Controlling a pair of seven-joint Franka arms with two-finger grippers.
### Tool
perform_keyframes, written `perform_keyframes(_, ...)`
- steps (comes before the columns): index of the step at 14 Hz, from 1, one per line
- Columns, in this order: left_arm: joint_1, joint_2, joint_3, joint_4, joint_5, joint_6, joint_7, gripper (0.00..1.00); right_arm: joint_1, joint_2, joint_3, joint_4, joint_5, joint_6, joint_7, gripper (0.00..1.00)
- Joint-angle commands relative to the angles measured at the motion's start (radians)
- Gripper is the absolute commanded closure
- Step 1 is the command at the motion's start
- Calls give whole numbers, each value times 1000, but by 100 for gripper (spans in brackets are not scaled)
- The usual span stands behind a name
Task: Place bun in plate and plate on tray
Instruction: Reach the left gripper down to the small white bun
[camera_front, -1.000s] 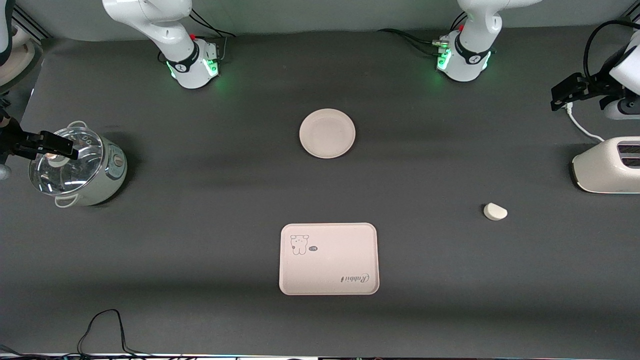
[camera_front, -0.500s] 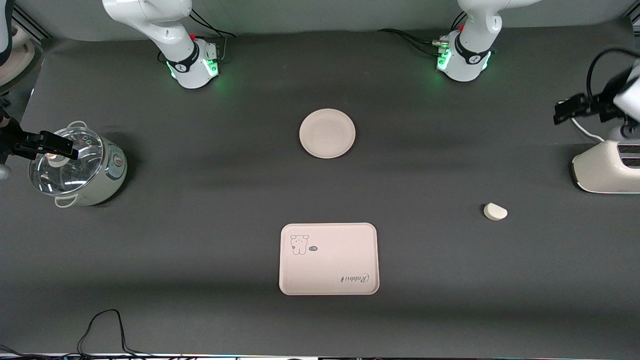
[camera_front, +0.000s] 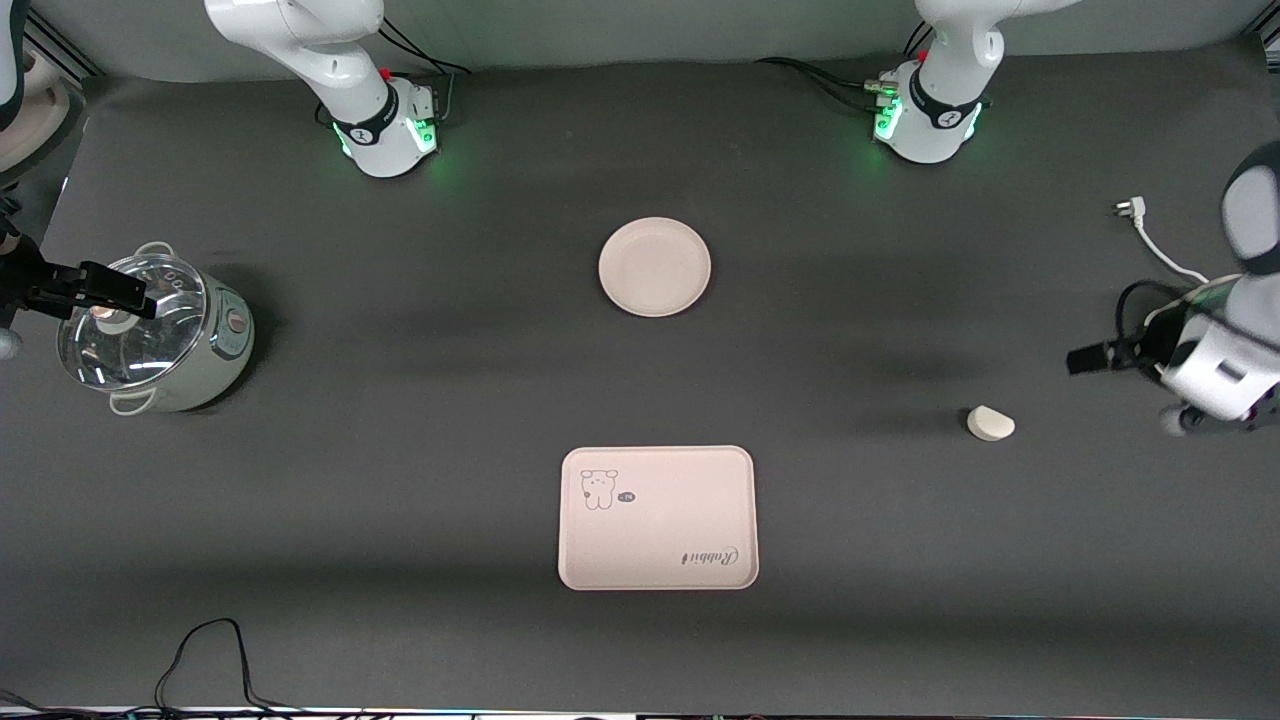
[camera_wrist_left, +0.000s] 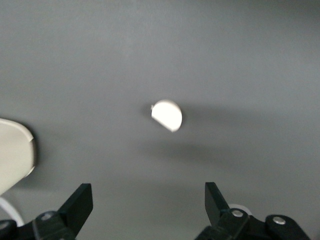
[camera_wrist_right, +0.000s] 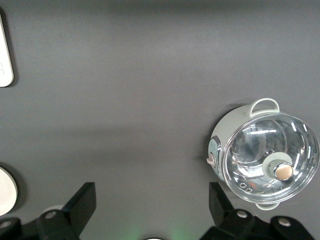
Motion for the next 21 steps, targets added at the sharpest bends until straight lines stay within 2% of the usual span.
perform_keyframes(1, -1, 8, -3, -134, 32, 188, -41, 0, 2, -9, -4, 2, 7, -12, -18, 0)
perform_keyframes(4, -2, 70, -1, -298, 37, 491, -160, 0, 2, -9, -4, 2, 7, -12, -16, 0)
perform_keyframes(6, -2, 123, -1, -362, 61, 653, -202, 0, 2, -8, -4, 2, 7, -12, -18, 0)
perform_keyframes(9, -2, 192, -1, -369, 63, 702, -254, 0, 2, -8, -4, 0, 7, -12, -18, 0)
perform_keyframes(12, -2, 213, -1, -369, 62, 710, -272, 0, 0, -8, -4, 0, 7, -12, -18, 0)
perform_keyframes(13, -2, 217, -1, -369, 62, 731, -286, 6, 0, -6, -4, 0, 9, -12, -16, 0)
perform_keyframes(14, -5, 228, -1, -369, 62, 754, -302, 20, 2, -6, -4, 0, 7, -12, -18, 0)
perform_keyframes(16, -10, 239, -1, -364, 63, 770, -311, 67, 0, -6, -4, 0, 7, -12, -16, 0)
perform_keyframes(17, -10, 240, -1, -364, 65, 769, -311, 83, 0, -6, -4, 0, 7, -12, -16, 0)
perform_keyframes(18, -11, 239, 1, -363, 68, 767, -311, 95, 0, -6, -4, 0, 7, -12, -16, 0)
perform_keyframes(19, -11, 237, 1, -361, 72, 761, -311, 100, 0, -6, -4, 0, 7, -12, -16, 0)
perform_keyframes(21, -10, 228, 1, -360, 86, 750, -311, 100, 0, -6, -4, 0, 7, -12, -16, 0)
